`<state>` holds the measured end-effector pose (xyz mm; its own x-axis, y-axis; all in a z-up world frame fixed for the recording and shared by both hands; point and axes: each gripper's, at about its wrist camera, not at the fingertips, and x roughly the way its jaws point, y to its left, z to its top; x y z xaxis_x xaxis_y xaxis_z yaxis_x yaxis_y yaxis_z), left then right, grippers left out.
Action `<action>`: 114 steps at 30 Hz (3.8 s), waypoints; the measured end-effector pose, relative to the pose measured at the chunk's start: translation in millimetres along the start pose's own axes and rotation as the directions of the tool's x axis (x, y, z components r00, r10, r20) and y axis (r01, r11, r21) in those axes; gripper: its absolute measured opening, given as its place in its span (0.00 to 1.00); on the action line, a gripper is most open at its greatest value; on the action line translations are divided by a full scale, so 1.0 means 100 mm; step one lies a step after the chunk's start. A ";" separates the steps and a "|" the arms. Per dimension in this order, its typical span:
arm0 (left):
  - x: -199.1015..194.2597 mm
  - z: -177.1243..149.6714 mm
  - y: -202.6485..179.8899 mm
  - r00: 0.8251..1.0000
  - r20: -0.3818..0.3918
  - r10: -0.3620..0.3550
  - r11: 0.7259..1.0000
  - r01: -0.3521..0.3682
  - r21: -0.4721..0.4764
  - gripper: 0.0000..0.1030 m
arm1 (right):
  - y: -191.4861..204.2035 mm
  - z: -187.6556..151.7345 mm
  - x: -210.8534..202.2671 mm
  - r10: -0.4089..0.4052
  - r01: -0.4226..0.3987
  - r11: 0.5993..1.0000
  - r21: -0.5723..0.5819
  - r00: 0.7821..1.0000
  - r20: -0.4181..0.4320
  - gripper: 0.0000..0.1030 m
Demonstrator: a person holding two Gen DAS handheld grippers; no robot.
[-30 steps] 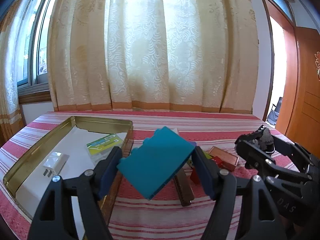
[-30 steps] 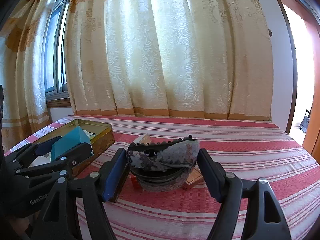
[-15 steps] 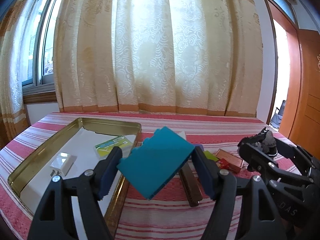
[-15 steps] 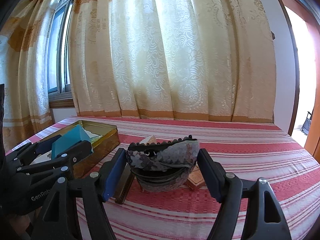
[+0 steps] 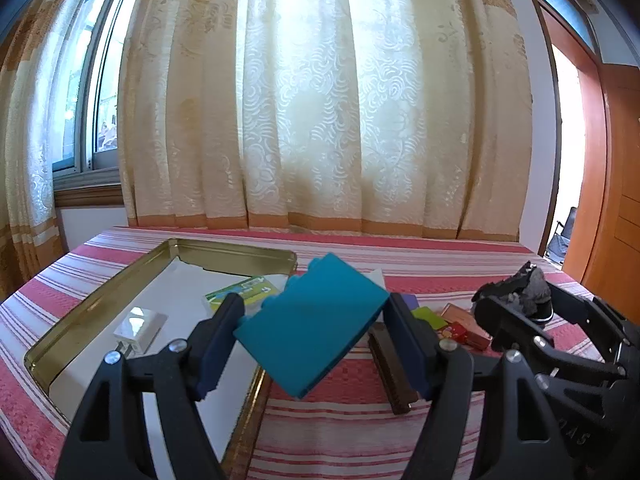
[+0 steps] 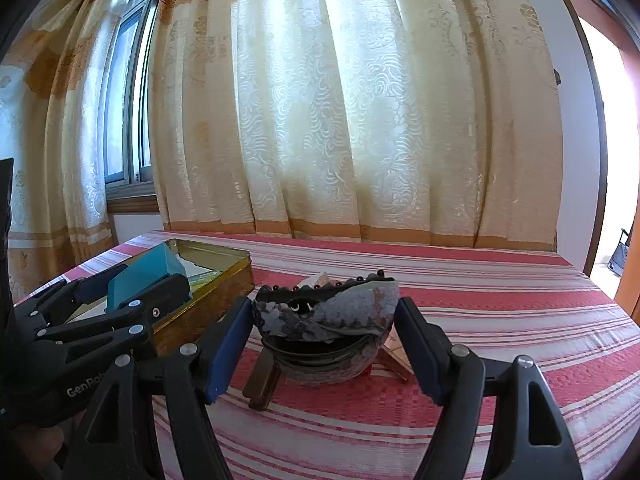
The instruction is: Organize rigid objects
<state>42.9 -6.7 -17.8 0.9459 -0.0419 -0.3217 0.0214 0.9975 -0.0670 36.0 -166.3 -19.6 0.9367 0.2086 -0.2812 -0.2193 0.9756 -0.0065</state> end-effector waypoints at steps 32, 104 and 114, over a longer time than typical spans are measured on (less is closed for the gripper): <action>-0.09 0.01 0.31 0.999 0.030 0.040 0.998 -0.039 -0.040 0.70 | 0.21 0.02 0.03 0.041 -0.041 0.999 -0.024 0.999 0.005 0.72; 0.64 0.62 1.60 0.929 -0.260 0.262 0.965 -0.254 0.066 0.90 | 1.51 0.24 1.23 0.341 -0.387 0.915 -0.118 0.895 -0.289 0.87; 0.11 0.58 0.85 0.980 -0.124 0.153 0.987 -0.145 0.073 0.92 | 0.71 0.03 0.58 0.221 -0.261 0.954 -0.150 0.945 -0.240 0.87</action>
<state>73.4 80.8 27.8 0.8905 0.1049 -0.4427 -0.0924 0.9945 0.0497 75.3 -84.5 -32.9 0.7714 0.3962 -0.4979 -0.4944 0.8658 -0.0769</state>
